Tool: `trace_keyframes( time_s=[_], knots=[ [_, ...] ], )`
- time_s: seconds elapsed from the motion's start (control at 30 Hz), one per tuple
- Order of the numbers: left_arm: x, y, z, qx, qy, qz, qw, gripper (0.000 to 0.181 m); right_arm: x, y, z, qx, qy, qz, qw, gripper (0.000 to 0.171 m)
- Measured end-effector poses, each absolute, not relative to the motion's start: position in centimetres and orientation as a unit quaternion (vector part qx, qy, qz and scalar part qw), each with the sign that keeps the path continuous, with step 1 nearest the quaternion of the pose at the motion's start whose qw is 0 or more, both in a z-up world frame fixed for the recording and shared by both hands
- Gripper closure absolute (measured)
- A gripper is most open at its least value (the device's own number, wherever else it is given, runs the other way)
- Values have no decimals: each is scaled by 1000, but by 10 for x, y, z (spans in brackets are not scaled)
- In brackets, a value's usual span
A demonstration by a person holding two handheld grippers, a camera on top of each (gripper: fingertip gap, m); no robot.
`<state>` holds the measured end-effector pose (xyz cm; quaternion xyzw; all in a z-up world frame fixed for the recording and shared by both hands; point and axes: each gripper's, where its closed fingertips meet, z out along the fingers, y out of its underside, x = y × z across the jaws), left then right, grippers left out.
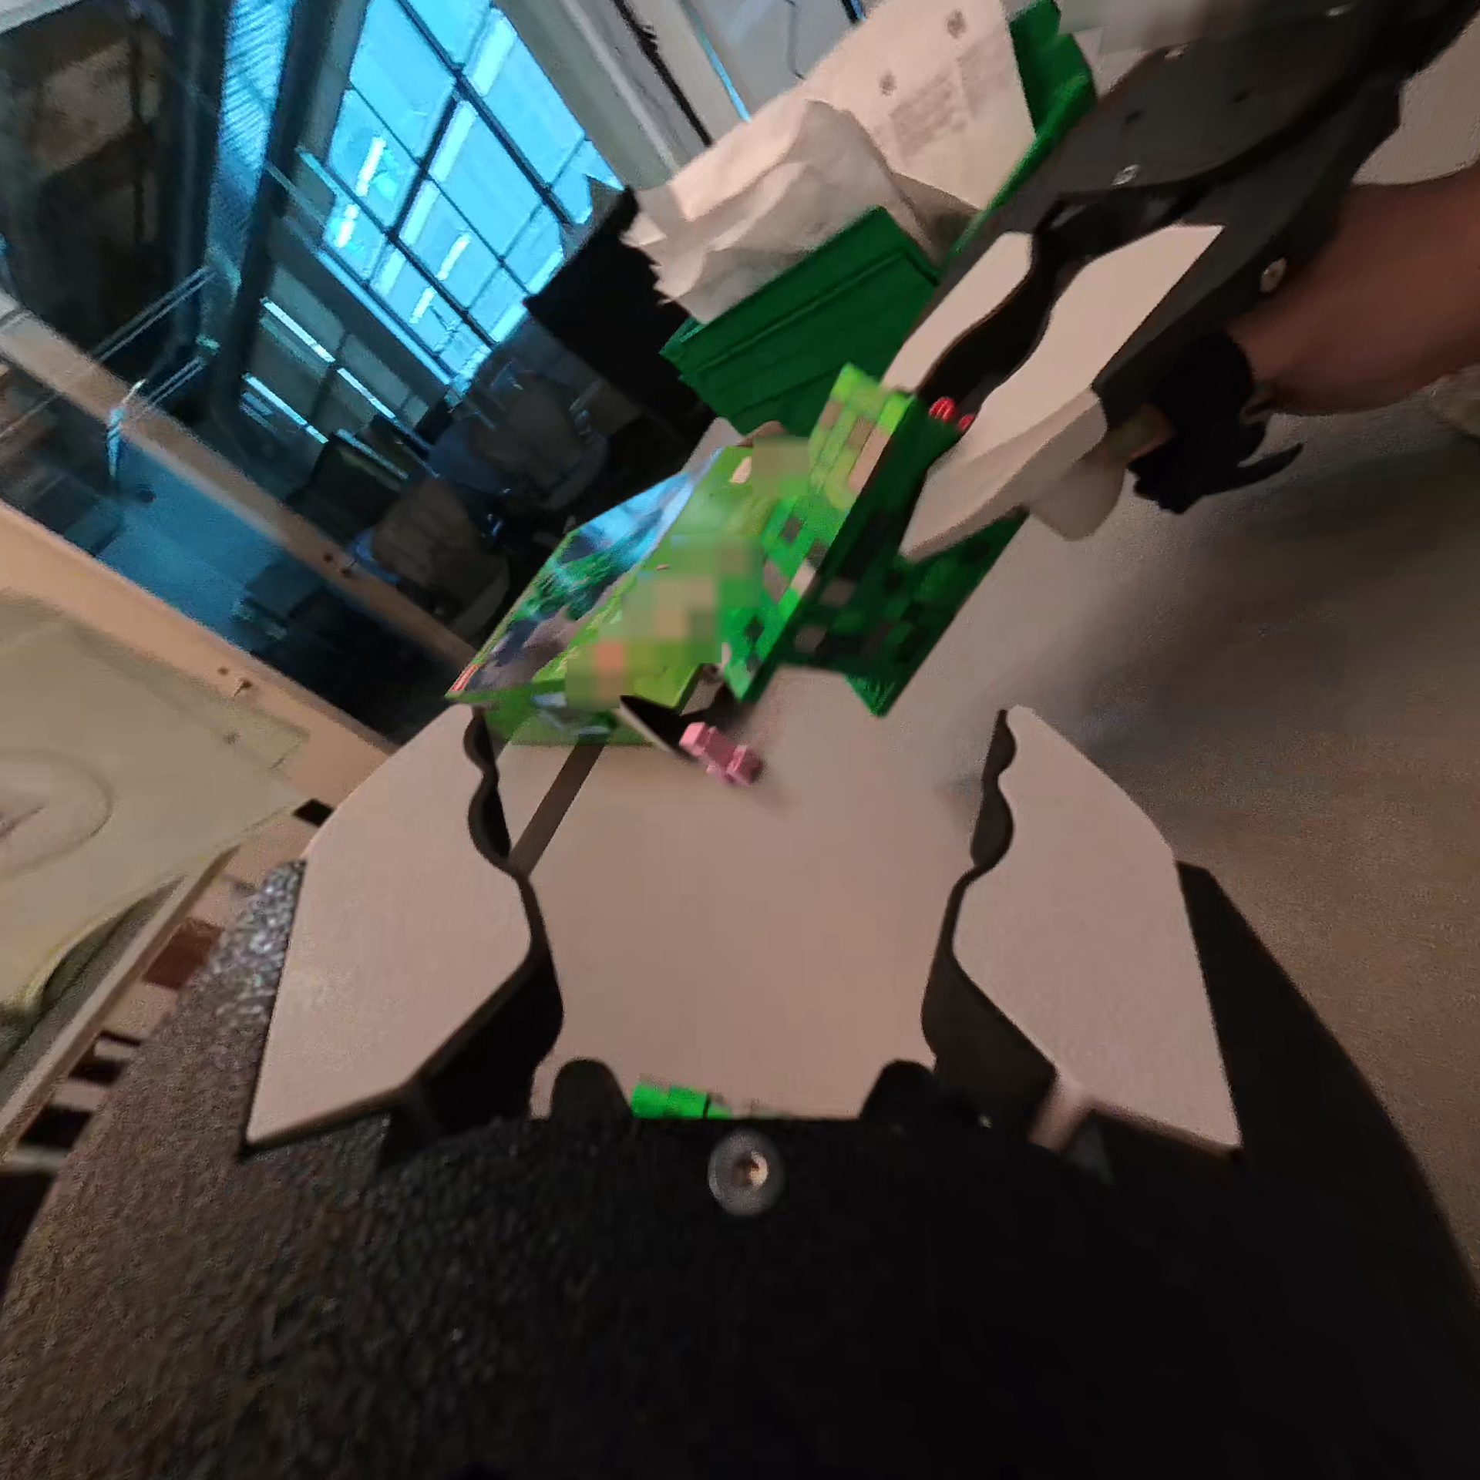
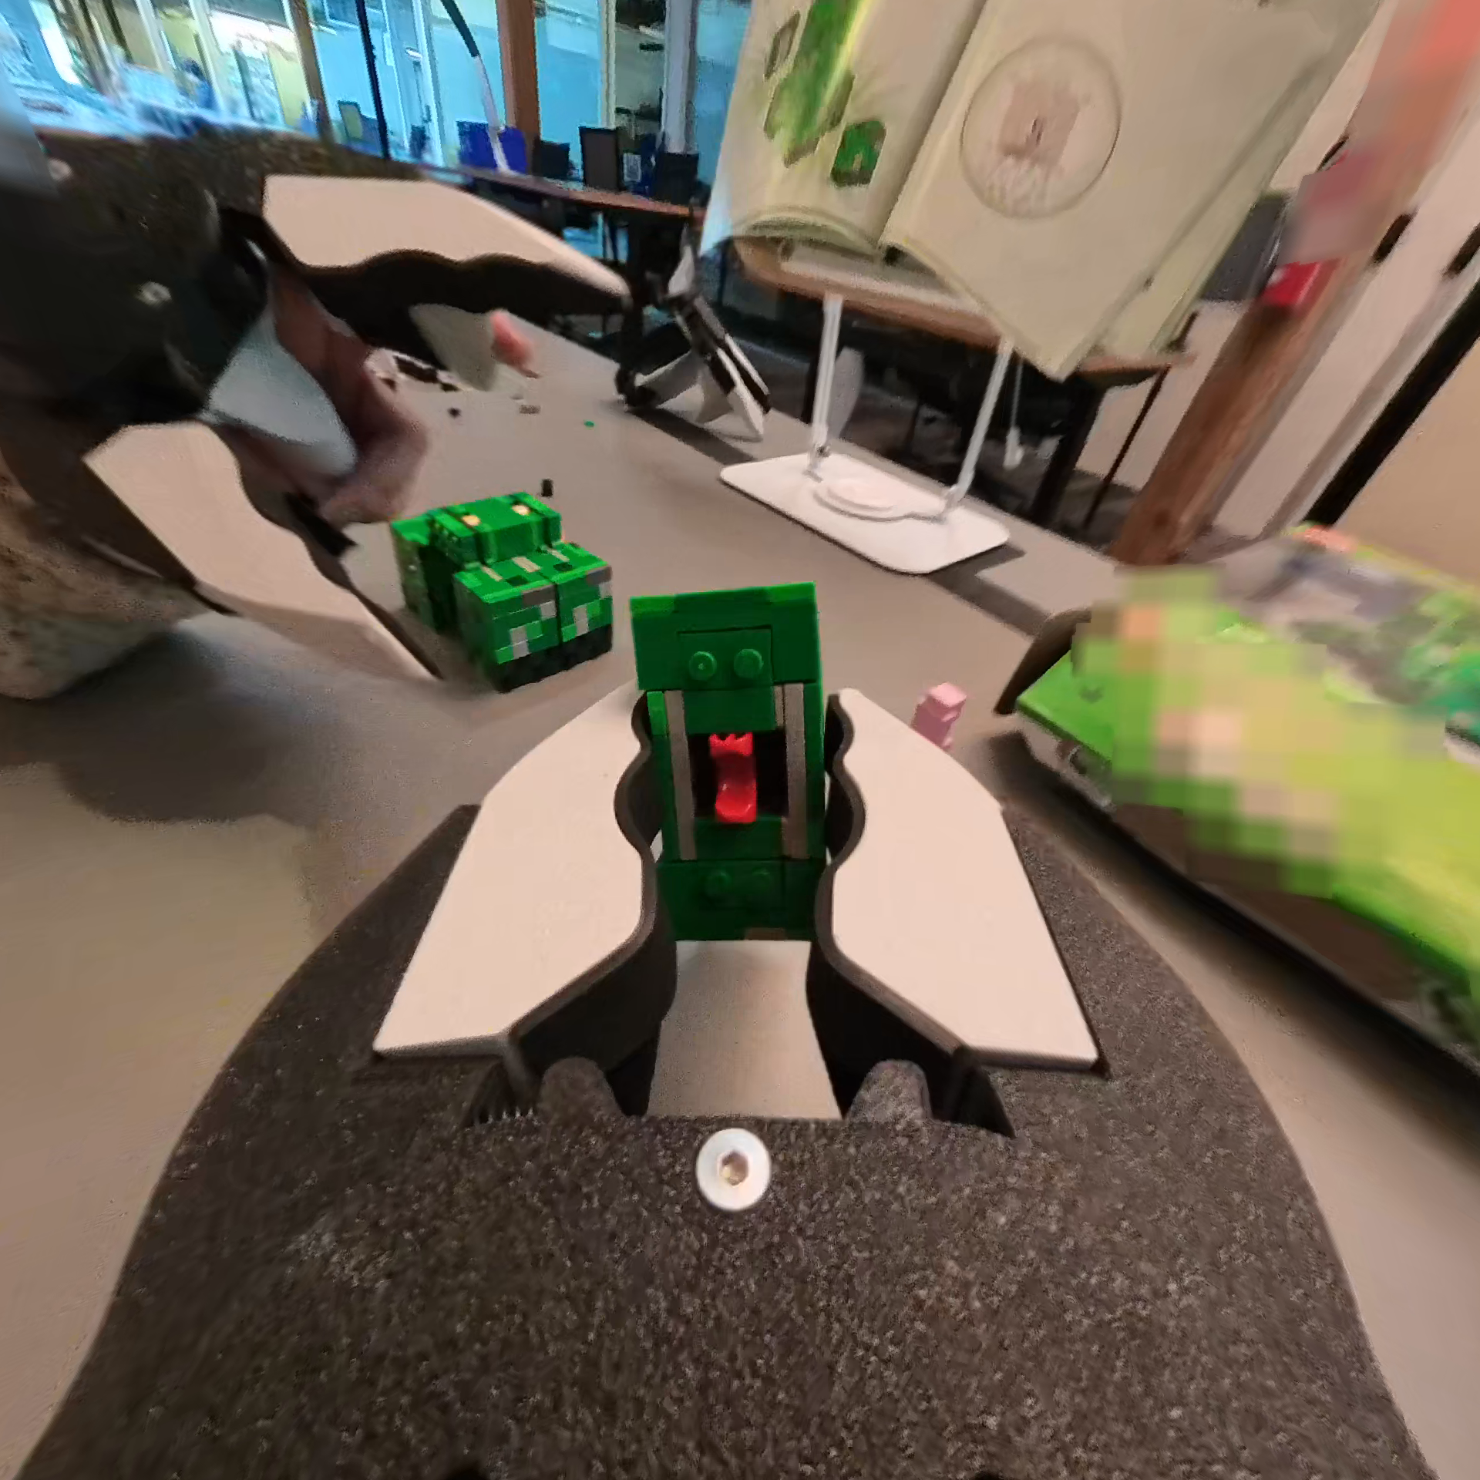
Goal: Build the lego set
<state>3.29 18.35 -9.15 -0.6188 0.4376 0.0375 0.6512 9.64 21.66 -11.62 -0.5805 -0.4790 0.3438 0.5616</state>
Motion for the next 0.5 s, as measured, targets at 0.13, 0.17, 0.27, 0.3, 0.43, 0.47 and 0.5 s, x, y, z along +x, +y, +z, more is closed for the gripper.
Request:
trace_keyframes(
  time_s=[0.13, 0.17, 0.27, 0.3, 0.43, 0.47, 0.5],
  knots=[
    [-37, 144, -81, -640, 364, 28, 676, 73, 90, 208, -100, -575, -493, 347, 553, 134],
    [-57, 135, -85, -653, 350, 27, 671, 73, 85, 203, -94, -570, -503, 354, 545, 134],
    [-106, 111, -112, -704, 333, 2, 628, 83, 63, 189, -77, -549, -560, 361, 506, 134],
    [-117, 107, -121, -718, 330, -12, 613, 86, 55, 186, -71, -543, -577, 361, 492, 134],
    [-136, 112, -158, -766, 338, -49, 545, 87, 18, 183, -44, -526, -615, 374, 453, 135],
    [-138, 117, -165, -774, 339, -59, 532, 85, 10, 183, -38, -523, -620, 380, 444, 135],
    [-138, 123, -171, -778, 339, -69, 524, 83, 3, 181, -34, -521, -625, 388, 432, 134]
  ],
)
